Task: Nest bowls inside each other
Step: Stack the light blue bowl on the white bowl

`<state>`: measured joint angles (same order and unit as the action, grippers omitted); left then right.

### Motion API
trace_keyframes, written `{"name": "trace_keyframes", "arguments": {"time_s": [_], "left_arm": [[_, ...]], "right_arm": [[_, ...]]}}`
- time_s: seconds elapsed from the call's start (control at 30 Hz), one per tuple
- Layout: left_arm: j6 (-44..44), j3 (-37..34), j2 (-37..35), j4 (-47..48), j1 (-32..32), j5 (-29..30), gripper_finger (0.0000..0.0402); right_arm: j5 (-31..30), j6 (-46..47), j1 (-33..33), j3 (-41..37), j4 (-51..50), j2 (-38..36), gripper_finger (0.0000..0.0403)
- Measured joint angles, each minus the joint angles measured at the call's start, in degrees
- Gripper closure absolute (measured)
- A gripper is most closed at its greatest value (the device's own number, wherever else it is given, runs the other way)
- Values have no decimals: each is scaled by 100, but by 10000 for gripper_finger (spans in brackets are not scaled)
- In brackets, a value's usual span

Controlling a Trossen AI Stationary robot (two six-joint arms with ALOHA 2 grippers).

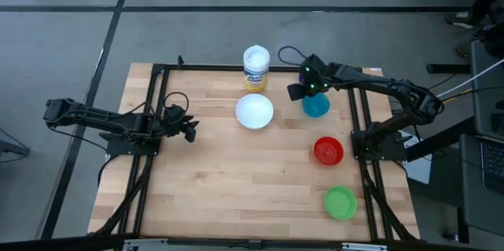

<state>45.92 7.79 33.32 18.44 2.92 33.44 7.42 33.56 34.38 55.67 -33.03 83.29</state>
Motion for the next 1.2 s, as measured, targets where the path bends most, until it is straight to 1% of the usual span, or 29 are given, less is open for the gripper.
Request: {"name": "trace_keyframes", "arguments": {"time_s": [0.07, 0.17, 0.3, 0.53, 0.8, 1.07, 1.2], "left_arm": [[40, 0, 0, -29, -3, 1, 231], [113, -2, 0, -33, -3, 1, 231], [111, -2, 0, -53, -3, 5, 231], [74, -2, 0, -58, -3, 8, 231], [43, -2, 0, -53, -3, 4, 231], [42, -2, 0, -51, -3, 1, 231], [41, -2, 0, -51, -3, 1, 231]], "right_arm": [[-44, -55, 63, 49, -260, -2, 273], [-122, -188, 87, 43, -959, -2, 274], [-203, -271, 83, 40, -1314, -2, 277], [-199, -222, 67, 43, -1167, 117, 267], [-64, -153, -66, 43, -967, 661, 260], [101, 80, -198, 40, -324, 1195, 275], [102, 166, -198, 40, -129, 1279, 286]]}}
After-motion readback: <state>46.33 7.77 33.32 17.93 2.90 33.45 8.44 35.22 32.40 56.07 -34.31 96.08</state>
